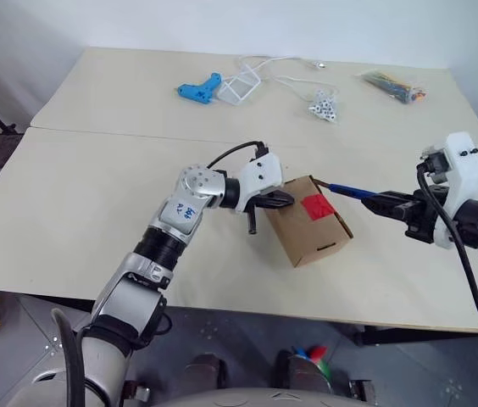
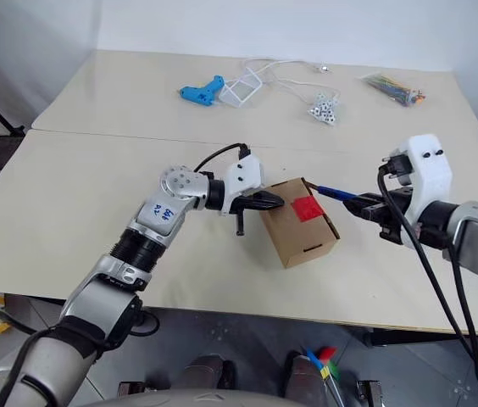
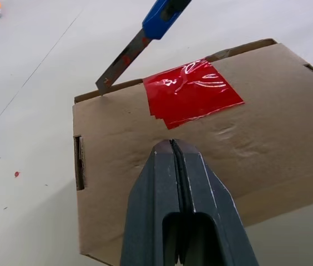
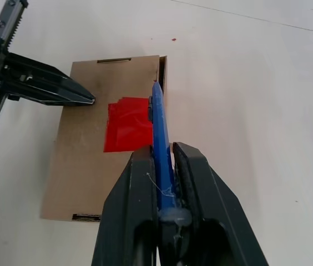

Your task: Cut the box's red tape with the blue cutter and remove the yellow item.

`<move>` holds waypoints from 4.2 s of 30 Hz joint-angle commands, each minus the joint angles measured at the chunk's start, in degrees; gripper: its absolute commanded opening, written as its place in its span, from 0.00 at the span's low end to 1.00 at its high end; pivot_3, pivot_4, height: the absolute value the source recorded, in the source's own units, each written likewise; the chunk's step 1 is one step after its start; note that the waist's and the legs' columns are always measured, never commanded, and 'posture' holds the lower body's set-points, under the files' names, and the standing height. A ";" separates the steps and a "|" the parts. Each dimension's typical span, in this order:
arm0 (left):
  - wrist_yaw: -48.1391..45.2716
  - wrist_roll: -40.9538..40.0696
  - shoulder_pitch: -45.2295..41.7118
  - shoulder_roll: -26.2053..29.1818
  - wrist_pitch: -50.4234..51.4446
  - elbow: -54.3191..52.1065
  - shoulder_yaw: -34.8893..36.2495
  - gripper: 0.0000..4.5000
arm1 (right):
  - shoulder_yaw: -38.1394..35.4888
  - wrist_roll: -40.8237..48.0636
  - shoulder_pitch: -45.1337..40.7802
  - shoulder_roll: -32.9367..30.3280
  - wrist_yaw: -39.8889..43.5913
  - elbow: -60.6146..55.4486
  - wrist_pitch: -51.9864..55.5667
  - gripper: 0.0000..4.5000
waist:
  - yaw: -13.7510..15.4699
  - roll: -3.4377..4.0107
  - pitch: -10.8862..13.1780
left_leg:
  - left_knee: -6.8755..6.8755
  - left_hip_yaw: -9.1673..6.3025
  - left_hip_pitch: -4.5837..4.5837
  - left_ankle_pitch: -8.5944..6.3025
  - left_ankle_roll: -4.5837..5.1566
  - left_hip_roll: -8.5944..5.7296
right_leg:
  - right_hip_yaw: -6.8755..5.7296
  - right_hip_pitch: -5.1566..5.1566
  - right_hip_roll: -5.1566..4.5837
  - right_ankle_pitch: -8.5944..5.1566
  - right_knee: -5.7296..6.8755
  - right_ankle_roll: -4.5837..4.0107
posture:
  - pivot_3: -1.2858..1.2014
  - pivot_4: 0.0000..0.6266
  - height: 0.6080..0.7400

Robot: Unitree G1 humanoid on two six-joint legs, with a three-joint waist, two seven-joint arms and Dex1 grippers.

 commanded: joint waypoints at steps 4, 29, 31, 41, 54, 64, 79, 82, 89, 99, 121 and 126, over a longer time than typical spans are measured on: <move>-0.54 0.64 0.85 0.03 0.87 -1.46 -1.03 0.00 | -2.16 0.52 0.61 0.33 0.47 -0.98 0.78 0.04 | 0.01 0.00 0.00 | 0.02 -0.08 0.00 0.00 0.00 0.00 | 0.00 0.00 0.00 0.00 0.02 0.00 | 0.52 0.24 1.00; -0.18 2.20 1.18 -0.48 1.45 -1.80 -2.96 0.00 | 4.69 12.37 -1.13 -1.66 -8.23 -1.04 0.99 0.04 | -0.20 0.02 -0.02 | 0.10 -0.24 0.08 0.00 0.00 0.01 | 0.04 0.01 -0.01 0.00 0.19 -0.01 | 0.52 0.24 1.00; -0.04 2.29 1.28 -0.51 1.63 -2.03 -3.25 0.00 | 5.58 12.37 -1.84 -2.76 -8.05 -0.05 2.08 0.04 | -0.18 0.02 -0.02 | 0.09 -0.23 0.09 0.00 0.00 0.01 | 0.05 0.02 -0.01 0.00 0.23 -0.02 | 0.52 0.24 1.00; 0.86 2.76 1.78 -0.77 2.68 -2.83 -3.90 0.00 | 6.53 12.37 -2.79 -6.45 -4.33 3.08 6.69 0.04 | 0.11 0.02 -0.02 | 0.14 -0.27 0.08 0.00 0.01 0.00 | 0.04 0.03 -0.05 0.00 0.24 -0.02 | 0.52 0.24 1.00; 2.02 2.86 2.95 -1.14 4.86 -4.35 -4.29 0.00 | 2.64 12.37 3.84 -11.92 3.19 1.76 8.22 0.04 | 0.24 0.03 -0.03 | 0.17 -0.30 0.08 -0.01 0.02 0.00 | 0.03 0.06 -0.07 0.00 0.24 -0.02 | 0.52 0.24 1.00; 2.02 2.81 2.92 -1.21 5.36 -4.38 -4.58 0.00 | -0.83 12.37 9.32 -14.58 6.48 1.10 8.27 0.04 | 0.27 0.03 -0.04 | 0.20 -0.31 0.09 -0.01 0.02 0.00 | 0.04 0.09 -0.09 0.00 0.24 -0.03 | 0.52 0.24 1.00; 2.04 2.66 2.92 -1.21 5.45 -4.58 -4.41 0.00 | -0.55 12.37 10.69 -15.02 5.34 1.25 6.32 0.04 | 0.25 0.04 -0.04 | 0.22 -0.32 0.09 -0.01 0.02 0.00 | 0.04 0.09 -0.10 0.00 0.24 -0.03 | 0.52 0.24 1.00; 2.07 2.73 2.89 -1.07 5.43 -4.69 -4.40 0.00 | 1.47 12.37 8.13 -15.40 5.46 1.78 6.51 0.04 | 0.15 0.05 -0.04 | 0.24 -0.32 0.09 -0.01 0.02 0.00 | 0.05 0.09 -0.10 0.00 0.24 -0.04 | 0.52 0.24 1.00; 2.38 2.75 3.13 -1.18 5.75 -5.16 -4.48 0.00 | 8.19 12.37 0.14 -14.82 4.68 4.21 8.24 0.04 | 0.00 0.05 -0.04 | 0.27 -0.32 0.09 -0.01 0.02 0.01 | 0.06 0.09 -0.10 0.00 0.25 -0.07 | 0.52 0.24 1.00; 3.09 2.51 4.21 -1.64 7.04 -6.83 -4.72 0.00 | 15.23 12.37 -9.64 -13.73 4.26 9.97 13.37 0.04 | 0.03 0.05 -0.05 | 0.27 -0.34 0.07 -0.01 0.02 0.00 | 0.06 0.08 -0.12 0.00 0.24 -0.08 | 0.52 0.24 1.00; 5.01 2.33 6.40 -2.46 9.54 -9.62 -4.69 0.00 | 30.54 11.95 -29.34 -12.03 8.06 20.66 30.68 0.04 | 0.50 0.08 -0.06 | 0.26 -0.39 0.03 -0.02 0.02 -0.02 | 0.05 0.07 -0.16 -0.01 0.13 -0.10 | 0.52 0.24 1.00; 5.07 2.36 6.48 -2.25 9.88 -9.99 -4.68 0.00 | 31.75 9.67 -31.51 -10.28 8.63 23.73 33.14 0.04 | 0.48 0.09 -0.07 | 0.25 -0.38 0.02 -0.03 0.03 -0.02 | 0.04 0.06 -0.15 -0.01 0.12 -0.10 | 0.52 0.24 1.00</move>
